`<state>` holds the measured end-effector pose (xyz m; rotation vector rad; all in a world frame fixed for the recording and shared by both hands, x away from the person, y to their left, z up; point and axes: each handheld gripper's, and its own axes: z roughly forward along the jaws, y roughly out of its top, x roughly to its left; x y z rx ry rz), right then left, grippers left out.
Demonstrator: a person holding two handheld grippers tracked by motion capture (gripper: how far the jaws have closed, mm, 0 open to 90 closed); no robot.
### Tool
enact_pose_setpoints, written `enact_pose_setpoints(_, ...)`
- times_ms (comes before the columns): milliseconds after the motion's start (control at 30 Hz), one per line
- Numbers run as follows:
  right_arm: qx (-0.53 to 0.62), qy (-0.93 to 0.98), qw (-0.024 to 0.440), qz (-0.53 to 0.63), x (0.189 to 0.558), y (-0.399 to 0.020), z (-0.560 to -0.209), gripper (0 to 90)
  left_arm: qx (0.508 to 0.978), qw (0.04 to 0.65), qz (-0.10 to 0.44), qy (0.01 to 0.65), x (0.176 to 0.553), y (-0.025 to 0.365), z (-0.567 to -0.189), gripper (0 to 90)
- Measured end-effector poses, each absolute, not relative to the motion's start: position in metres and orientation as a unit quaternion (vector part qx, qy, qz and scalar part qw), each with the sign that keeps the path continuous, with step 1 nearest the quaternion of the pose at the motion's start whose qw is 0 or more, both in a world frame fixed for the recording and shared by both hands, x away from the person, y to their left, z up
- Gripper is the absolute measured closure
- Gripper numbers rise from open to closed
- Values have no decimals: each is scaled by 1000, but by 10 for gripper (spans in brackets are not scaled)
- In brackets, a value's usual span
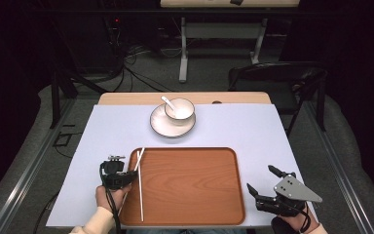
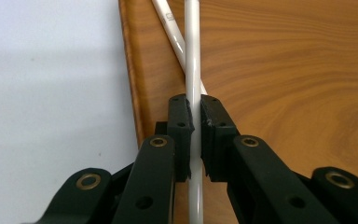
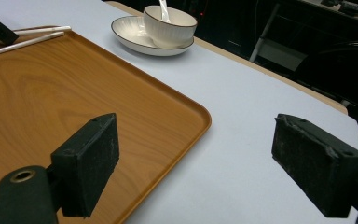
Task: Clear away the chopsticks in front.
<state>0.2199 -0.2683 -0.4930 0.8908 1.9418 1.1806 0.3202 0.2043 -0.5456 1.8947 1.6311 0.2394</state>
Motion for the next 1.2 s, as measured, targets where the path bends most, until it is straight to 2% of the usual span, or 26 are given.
enact_pose_setpoints(67, 341, 748, 344, 454, 220, -268, -493, 144, 718, 311, 90, 616, 320, 204, -546, 832)
enact_pose_setpoints(300, 342, 747, 344, 455, 220, -269, -493, 144, 721, 312, 91, 612, 320, 204, -544, 680)
enact_pose_setpoints(400, 342, 747, 344, 455, 220, -269, -493, 144, 725, 315, 86, 606, 320, 204, -541, 584)
enact_pose_setpoints(467, 342, 747, 344, 455, 220, -269, -493, 144, 736, 313, 98, 592, 319, 201, -535, 486)
enact_pose_setpoints(633, 342, 747, 344, 455, 220, -269, -493, 144, 755, 349, 111, 544, 319, 205, -518, 301)
enact_pose_setpoints(767, 343, 746, 345, 455, 220, -269, -493, 143, 775, 378, 138, 487, 315, 218, -496, 213)
enact_pose_setpoints(1033, 343, 748, 346, 452, 219, -268, -493, 144, 757, 451, 195, 431, 284, 245, -470, 94)
enact_pose_setpoints(1200, 344, 747, 347, 451, 219, -268, -493, 144, 749, 466, 256, 396, 252, 259, -467, 25)
